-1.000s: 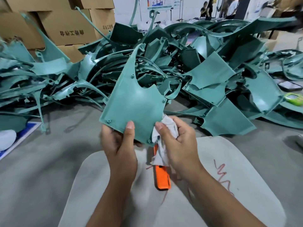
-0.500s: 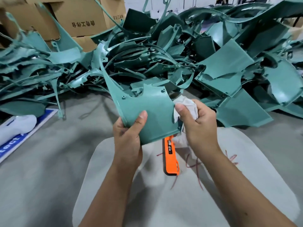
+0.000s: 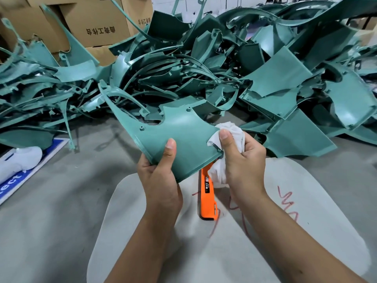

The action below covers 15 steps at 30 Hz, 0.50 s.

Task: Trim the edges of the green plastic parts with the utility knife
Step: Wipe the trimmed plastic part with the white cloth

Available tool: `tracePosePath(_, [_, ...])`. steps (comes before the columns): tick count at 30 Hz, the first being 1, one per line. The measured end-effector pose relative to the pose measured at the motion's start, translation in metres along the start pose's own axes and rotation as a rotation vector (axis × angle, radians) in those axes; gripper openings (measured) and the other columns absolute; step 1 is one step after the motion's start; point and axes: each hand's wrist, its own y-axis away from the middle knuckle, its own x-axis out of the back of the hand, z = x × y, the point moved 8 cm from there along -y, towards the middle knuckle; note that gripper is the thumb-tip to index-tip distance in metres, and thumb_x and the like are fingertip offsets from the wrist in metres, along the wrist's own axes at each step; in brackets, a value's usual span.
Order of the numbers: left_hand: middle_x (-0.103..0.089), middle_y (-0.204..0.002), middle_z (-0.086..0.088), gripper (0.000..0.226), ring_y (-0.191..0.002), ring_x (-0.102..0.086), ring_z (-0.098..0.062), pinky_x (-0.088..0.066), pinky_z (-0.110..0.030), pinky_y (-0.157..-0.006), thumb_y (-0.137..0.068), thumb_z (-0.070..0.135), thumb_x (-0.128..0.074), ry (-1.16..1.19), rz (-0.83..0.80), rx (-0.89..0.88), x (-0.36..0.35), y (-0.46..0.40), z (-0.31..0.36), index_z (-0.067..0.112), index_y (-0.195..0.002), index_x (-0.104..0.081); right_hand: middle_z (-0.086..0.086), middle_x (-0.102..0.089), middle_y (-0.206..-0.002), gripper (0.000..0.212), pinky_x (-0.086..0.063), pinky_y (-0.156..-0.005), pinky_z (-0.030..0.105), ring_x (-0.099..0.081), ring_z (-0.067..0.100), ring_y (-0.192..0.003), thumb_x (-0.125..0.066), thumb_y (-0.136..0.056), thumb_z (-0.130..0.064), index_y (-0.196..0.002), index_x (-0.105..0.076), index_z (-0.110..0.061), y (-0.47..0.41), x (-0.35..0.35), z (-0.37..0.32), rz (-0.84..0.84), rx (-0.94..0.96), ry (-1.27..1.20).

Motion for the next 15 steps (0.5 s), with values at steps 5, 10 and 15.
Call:
tracePosePath(5, [-0.078, -0.109, 0.003, 0.024, -0.104, -0.074, -0.017, -0.060, -0.032, -0.084, -0.093, 0.008, -0.069, 0.044, 0.059, -0.095, 0.002, 0.005, 0.005, 0.028, -0.098, -0.081, 0.003, -0.072, -0.069, 0.019, -0.051, -0.045, 0.027, -0.065, 0.015, -0.052, -0.071, -0.099, -0.023, -0.092, -0.072, -0.005, 0.011, -0.012, 0.015, -0.049, -0.278, -0.223])
tracePosePath(10, [-0.077, -0.115, 0.004, 0.026, -0.111, -0.071, -0.019, -0.058, -0.033, -0.091, -0.098, 0.016, -0.062, -0.005, 0.031, -0.230, -0.011, 0.007, 0.010, 0.034, -0.104, -0.079, 0.019, -0.074, -0.081, 0.034, -0.058, -0.054, 0.034, -0.069, 0.024, -0.059, -0.073, -0.095, -0.032, -0.103, -0.072, 0.001, 0.034, -0.043, 0.032, -0.266, -0.504, -0.332])
tracePosePath(15, [-0.070, -0.131, -0.003, 0.025, -0.125, -0.064, -0.028, -0.048, -0.050, -0.108, -0.091, 0.036, -0.066, 0.000, -0.162, 0.111, -0.030, 0.024, -0.030, 0.038, -0.114, -0.075, 0.015, -0.078, -0.113, 0.022, -0.060, -0.094, 0.051, -0.075, 0.034, -0.104, -0.066, -0.100, -0.023, -0.117, -0.074, -0.011, 0.006, -0.021, 0.020, -0.137, -0.331, -0.368])
